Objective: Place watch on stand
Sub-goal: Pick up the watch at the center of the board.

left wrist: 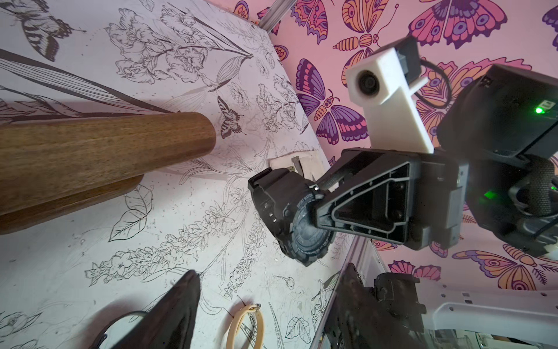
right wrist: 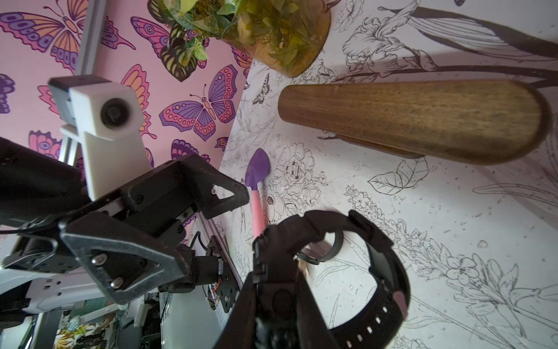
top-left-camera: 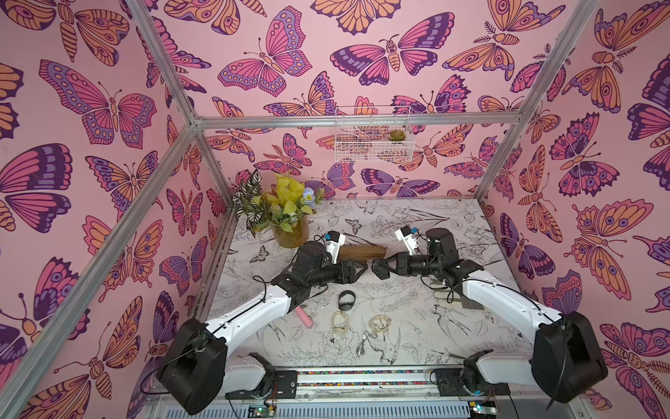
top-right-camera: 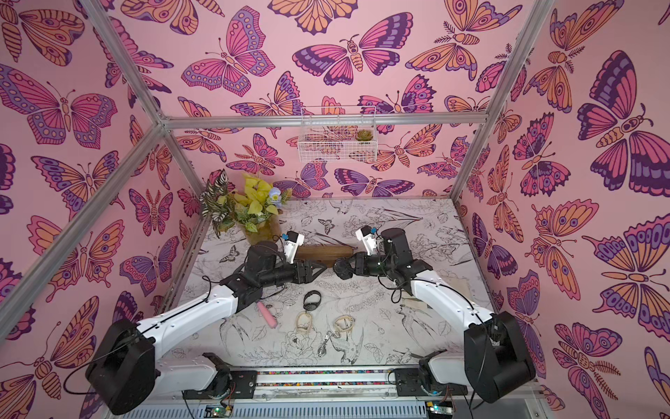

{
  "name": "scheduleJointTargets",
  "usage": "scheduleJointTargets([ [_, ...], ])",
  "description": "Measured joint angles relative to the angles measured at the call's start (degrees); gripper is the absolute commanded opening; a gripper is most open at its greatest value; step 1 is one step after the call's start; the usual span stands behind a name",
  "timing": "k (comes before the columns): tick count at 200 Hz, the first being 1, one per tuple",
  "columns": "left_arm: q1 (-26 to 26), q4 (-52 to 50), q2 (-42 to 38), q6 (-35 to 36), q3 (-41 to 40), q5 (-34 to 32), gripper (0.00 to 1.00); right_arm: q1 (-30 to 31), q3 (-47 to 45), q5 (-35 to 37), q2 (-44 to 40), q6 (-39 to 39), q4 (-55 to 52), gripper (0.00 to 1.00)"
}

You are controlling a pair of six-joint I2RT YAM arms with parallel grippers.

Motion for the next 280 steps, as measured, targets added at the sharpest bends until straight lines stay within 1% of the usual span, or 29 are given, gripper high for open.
scheduleJointTargets([
  [33,-0.33,2.23,1.42,-1.22,0.11,2.19,0.74,-0.37,-0.61,-2.91,0.00,4.04,4.50,0.00],
  [81,-0.79,3.26,2.23,-2.34,1.42,3.28,0.75,-0.37,-0.70,-5.66,0.17,9.25,11.17,0.00],
  [97,-0.98,3.58,2.32,-2.69,2.05,3.50,0.73,-0.39,-0.92,-6.54,0.59,11.45,14.14,0.00],
  [130,-1.40,5.75,3.10,-3.74,2.78,4.42,0.67,-0.37,-1.77,-7.89,1.79,15.72,19.69,0.00],
  [150,-1.49,6.86,3.91,-4.39,3.08,5.09,0.67,-0.37,-2.16,-8.59,2.27,17.88,22.40,0.00],
  [191,-1.51,8.70,4.92,-5.18,3.28,5.62,0.69,-0.39,-2.58,-9.49,2.93,20.92,26.18,0.00],
  [239,-1.51,10.62,4.92,-6.16,3.34,6.14,0.67,-0.42,-2.62,-9.90,3.06,23.02,29.07,0.00],
  [280,-1.51,11.82,4.92,-7.06,3.37,6.49,0.71,-0.39,-3.13,-10.56,3.06,24.50,31.26,0.00],
])
